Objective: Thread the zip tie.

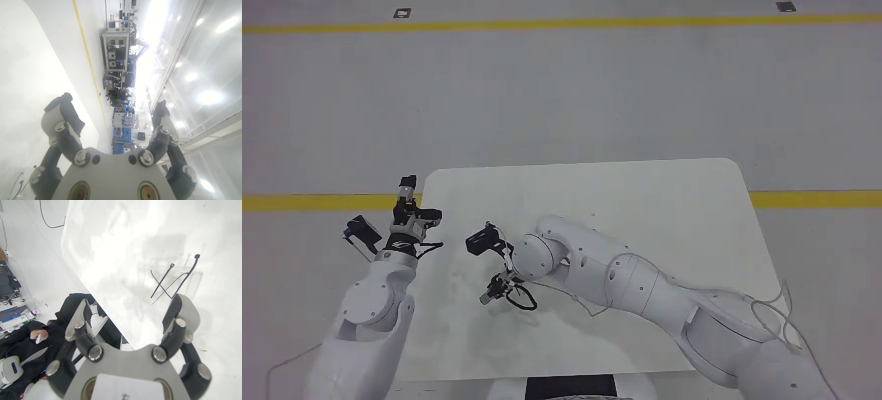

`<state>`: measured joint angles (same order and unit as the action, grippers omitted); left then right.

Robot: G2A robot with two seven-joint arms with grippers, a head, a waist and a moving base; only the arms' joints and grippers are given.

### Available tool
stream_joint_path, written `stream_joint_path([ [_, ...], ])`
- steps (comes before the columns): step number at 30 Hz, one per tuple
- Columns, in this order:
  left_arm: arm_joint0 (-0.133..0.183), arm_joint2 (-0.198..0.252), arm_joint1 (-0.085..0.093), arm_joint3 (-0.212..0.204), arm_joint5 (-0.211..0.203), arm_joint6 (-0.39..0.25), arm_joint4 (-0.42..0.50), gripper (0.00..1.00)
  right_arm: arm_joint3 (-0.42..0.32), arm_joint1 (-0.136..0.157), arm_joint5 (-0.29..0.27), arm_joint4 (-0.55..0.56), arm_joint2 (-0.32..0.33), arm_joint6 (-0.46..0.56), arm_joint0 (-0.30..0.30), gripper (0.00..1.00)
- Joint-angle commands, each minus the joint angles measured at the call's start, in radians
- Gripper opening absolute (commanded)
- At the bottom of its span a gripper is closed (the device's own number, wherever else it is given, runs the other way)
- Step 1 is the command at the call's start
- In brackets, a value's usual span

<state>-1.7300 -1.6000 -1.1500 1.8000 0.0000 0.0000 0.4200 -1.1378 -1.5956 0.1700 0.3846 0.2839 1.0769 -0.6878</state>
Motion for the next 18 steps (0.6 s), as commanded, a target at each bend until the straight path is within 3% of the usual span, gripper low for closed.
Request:
stream_joint_path([
  [1,0.000,0.000,0.000,0.000,0.000,0.000,0.000,1.00,0.005,0.000,0.010,0.022,-0.012,0.006,-0.004,1.00],
  [5,0.000,0.000,0.000,0.000,0.000,0.000,0.000,1.00,-0.006,-0.011,0.068,0.057,-0.025,0.043,-0.008,1.00],
  [18,0.000,0.000,0.000,0.000,0.000,0.000,0.000,1.00,0.002,-0.021,0.069,0.069,-0.033,0.072,-0.004,1.00],
])
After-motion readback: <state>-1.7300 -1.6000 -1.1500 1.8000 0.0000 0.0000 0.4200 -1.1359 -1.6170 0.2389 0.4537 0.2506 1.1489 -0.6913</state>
